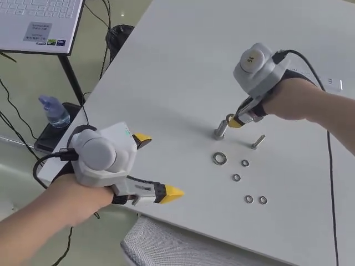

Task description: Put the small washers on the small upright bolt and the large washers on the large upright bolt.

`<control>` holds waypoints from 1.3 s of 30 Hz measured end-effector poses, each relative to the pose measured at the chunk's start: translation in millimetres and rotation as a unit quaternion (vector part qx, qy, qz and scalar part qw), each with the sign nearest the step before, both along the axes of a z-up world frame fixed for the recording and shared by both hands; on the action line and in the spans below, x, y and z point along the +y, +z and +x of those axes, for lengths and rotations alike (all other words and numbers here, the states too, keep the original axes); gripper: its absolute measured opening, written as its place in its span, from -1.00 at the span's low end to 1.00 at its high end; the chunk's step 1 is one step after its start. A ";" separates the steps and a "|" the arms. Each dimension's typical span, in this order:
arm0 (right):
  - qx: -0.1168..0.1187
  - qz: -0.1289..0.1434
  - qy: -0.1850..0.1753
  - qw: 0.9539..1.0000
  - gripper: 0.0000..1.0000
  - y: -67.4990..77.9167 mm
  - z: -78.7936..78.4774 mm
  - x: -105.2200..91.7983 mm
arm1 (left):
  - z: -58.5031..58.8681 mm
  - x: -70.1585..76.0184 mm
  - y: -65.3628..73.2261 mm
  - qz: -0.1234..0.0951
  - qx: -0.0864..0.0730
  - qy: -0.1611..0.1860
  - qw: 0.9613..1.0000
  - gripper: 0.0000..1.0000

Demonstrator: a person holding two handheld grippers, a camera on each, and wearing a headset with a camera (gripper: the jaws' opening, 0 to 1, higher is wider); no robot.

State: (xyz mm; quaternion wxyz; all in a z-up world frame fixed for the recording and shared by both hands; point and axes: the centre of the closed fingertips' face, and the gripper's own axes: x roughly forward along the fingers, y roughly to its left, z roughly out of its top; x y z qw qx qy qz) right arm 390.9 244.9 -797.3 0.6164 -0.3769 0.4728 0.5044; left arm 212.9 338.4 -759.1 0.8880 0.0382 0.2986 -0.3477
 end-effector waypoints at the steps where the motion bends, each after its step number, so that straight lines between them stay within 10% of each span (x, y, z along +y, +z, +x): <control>1: -0.001 0.000 0.000 1.000 -0.58 -0.6 0.9 0.6 | 0.2 -0.1 0.5 0.000 0.000 0.000 1.000 0.64; 39: 0.001 -0.025 0.013 1.000 -0.57 -24.0 -7.5 11.6 | 11.8 -0.8 1.8 -0.003 -0.002 -0.006 1.000 0.63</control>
